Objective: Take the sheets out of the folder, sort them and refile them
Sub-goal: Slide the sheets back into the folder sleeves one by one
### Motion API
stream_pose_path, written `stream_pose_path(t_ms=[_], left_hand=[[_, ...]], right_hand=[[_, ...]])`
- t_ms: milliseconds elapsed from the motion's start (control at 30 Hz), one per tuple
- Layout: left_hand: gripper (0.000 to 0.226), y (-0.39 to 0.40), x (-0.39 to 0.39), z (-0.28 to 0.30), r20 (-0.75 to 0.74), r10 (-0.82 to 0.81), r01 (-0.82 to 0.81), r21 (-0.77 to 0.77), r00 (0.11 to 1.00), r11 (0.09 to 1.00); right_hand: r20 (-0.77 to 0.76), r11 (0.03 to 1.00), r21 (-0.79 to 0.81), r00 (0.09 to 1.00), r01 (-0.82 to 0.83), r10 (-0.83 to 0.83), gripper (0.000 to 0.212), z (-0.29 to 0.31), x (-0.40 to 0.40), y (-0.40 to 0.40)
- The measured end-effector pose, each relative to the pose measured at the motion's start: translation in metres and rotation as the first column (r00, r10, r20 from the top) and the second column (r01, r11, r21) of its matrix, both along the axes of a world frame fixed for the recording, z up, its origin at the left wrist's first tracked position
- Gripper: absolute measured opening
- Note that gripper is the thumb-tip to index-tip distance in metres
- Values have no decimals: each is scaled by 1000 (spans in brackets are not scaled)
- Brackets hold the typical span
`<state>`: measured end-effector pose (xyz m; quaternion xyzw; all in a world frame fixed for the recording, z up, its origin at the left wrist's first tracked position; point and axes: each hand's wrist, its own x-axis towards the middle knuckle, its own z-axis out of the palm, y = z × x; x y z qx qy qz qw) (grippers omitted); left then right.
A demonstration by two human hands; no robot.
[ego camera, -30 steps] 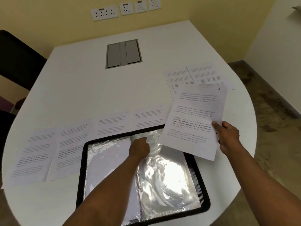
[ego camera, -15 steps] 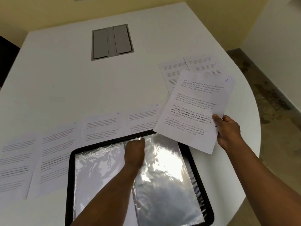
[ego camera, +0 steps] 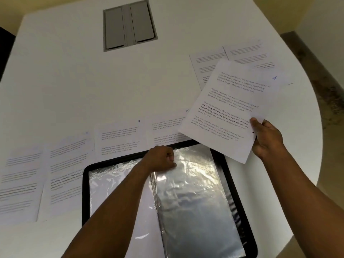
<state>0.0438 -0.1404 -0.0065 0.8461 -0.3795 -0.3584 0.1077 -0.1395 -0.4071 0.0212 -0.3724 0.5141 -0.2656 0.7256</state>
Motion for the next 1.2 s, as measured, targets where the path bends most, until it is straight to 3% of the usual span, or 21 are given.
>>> stream_pose_path(t_ms=[167, 333, 600, 700, 933, 1100, 1200], left_hand=[[4, -2, 15, 6, -76, 12, -18, -77, 997, 997], [9, -2, 17, 6, -126, 14, -24, -80, 992, 997], [23, 8, 4, 3, -154, 71, -91, -123, 986, 988], [13, 12, -5, 1, -118, 89, -107, -154, 989, 982], [20, 17, -20, -11, -13, 194, -185, -366, 981, 912], [16, 18, -18, -12, 19, 242, -216, -386, 970, 897], [16, 19, -15, -10, 9, 258, -236, -373, 966, 897]], right_hand=[[40, 997, 80, 999, 20, -23, 7, -3, 17, 0], [108, 989, 150, 994, 2, -19, 9, -2, 51, 5], [152, 992, 114, 988, -57, 39, 13, -2, 110, 26], [125, 991, 67, 987, -114, 105, 12, -7, 124, 37], [-24, 947, -91, 951, -309, 308, 16, -16, 136, 55], [-113, 857, -132, 867, -498, 486, 27, -20, 127, 46], [-91, 822, -110, 829, -559, 552, 29, -20, 123, 35]])
